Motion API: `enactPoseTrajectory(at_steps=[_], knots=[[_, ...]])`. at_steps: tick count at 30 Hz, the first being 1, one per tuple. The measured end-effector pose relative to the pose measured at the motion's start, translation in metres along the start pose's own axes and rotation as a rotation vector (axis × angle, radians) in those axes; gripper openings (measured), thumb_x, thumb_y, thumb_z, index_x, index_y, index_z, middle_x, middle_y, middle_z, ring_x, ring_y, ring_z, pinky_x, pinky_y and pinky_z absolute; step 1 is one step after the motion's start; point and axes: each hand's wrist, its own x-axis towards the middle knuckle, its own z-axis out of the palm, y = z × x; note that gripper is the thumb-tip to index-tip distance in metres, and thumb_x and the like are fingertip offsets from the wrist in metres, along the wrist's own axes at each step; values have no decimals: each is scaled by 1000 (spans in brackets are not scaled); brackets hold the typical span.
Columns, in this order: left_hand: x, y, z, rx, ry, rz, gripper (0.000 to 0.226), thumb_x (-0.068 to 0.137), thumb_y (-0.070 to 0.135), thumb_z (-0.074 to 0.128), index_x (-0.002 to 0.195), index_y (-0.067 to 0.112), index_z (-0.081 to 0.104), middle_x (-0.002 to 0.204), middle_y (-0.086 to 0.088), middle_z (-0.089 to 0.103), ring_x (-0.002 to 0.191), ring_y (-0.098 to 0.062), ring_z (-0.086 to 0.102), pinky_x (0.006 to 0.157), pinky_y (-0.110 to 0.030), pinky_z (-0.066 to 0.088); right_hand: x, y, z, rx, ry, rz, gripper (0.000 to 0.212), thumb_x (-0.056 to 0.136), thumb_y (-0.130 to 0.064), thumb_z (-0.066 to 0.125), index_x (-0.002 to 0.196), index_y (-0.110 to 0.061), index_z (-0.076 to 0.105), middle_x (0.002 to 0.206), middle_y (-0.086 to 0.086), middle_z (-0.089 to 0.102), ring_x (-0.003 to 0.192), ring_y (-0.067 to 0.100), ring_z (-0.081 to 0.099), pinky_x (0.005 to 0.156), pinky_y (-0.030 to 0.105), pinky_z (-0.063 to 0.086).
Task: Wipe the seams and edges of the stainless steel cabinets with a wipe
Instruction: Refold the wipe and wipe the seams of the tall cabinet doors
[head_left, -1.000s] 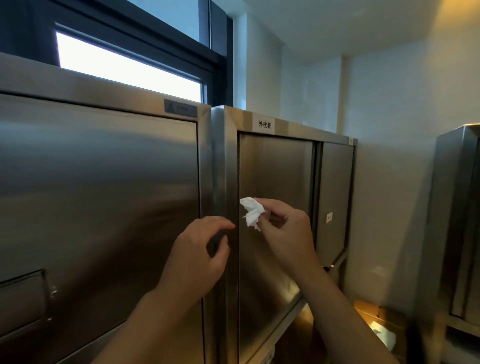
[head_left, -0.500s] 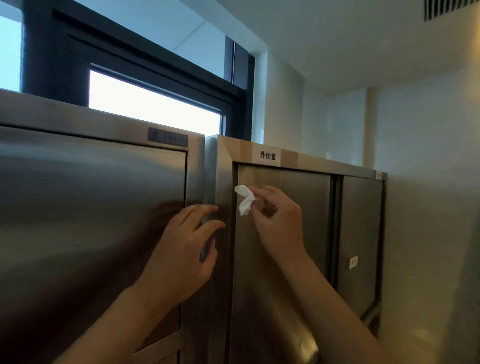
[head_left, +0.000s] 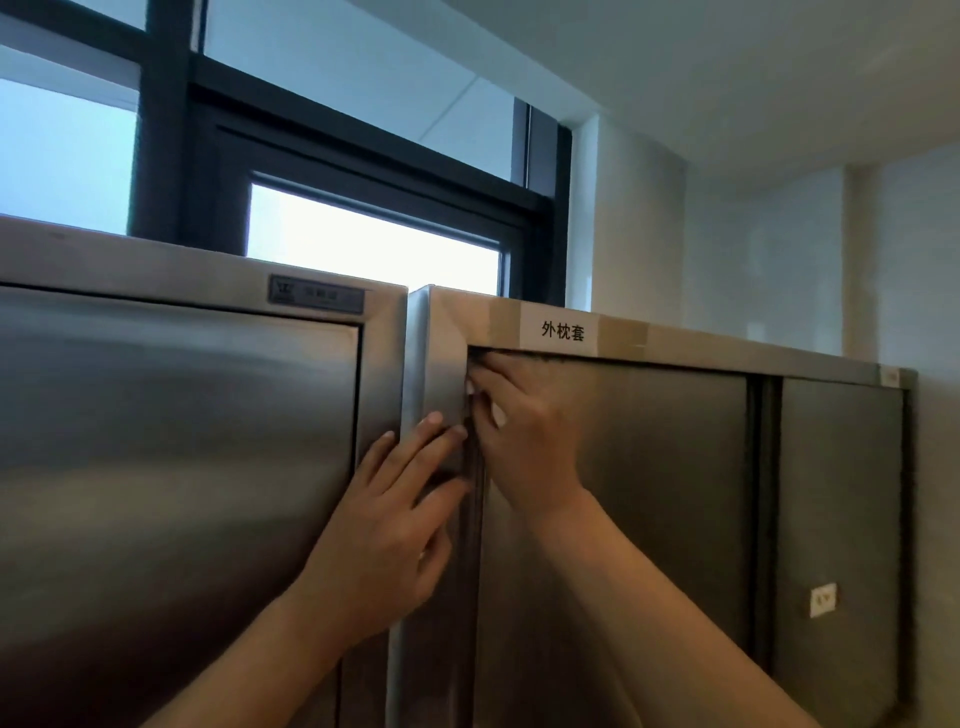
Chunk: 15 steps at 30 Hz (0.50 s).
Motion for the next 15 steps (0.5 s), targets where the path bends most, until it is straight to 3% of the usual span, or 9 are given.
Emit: enactPoseTrajectory(at_steps=[5,7,15], knots=[[-3,-6,9,70,31,68,46,82,18,58,128,18,64,164,-11,37,156,-31,26,116,-60,37,-13,10,25,40,65,-41,26,96,-5,66,121,-4,73,129,10,68,113,23,67,93,34,57],[-3,-5,11,97,32,70,49,83,18,60,131,20,56,164,-12,37,157,-32,25,116,-60,37,-18,15,30,33,79,-54,24,95,-5,69,117,-3,74,127,11,69,111,23,68,90,35,58],[-6,-2,16,130,33,32,51,86,21,65,136,15,56,164,-13,36,157,-34,24,118,-61,34,-60,16,33,53,115,-134,17,98,-9,65,111,-5,76,122,10,72,101,24,69,86,32,55]])
